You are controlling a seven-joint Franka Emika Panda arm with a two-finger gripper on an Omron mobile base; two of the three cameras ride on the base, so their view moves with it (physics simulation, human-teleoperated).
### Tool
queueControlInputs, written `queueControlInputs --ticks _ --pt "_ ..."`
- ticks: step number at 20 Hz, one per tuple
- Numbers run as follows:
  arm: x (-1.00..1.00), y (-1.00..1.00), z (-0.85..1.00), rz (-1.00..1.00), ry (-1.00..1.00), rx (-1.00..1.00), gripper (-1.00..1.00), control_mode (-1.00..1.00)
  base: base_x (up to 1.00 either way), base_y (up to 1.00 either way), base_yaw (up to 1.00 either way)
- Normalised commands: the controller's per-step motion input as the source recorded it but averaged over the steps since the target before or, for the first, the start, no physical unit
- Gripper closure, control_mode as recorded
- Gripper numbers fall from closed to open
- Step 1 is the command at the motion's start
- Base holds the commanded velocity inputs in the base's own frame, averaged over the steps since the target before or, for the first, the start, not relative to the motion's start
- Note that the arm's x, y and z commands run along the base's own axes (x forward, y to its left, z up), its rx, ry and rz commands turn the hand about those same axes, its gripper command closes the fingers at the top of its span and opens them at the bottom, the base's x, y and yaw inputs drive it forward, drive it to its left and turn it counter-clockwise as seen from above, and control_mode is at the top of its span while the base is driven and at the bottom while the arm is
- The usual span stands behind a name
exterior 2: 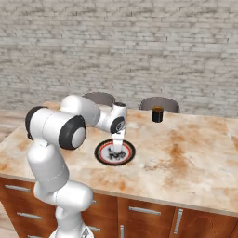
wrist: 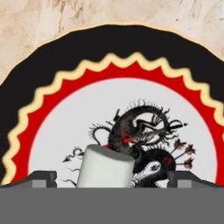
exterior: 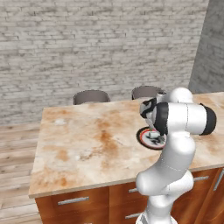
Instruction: Pick up the marshmallow and place it in the cup of hot chocolate on the dining counter.
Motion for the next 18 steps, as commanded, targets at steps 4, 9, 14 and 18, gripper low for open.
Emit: queueControlInputs --ticks 4,9,14,18 --pt "0.02 0.0 -0.26 -0.02 -0.01 0.0 -1.0 -1.0 0.0 0.0 0.0" --pt "0.01 0.0 -0.28 -0.03 -0.02 0.0 1.0 -1.0 0.0 0.0 0.0" --pt "0.0 0.02 -0.17 -0.01 0.0 0.0 1.0 -1.0 0.0 0.0 0.0" --pt "-0.1 0.06 0.0 0.02 -0.02 0.0 1.0 -1.0 0.0 0.0 0.0"
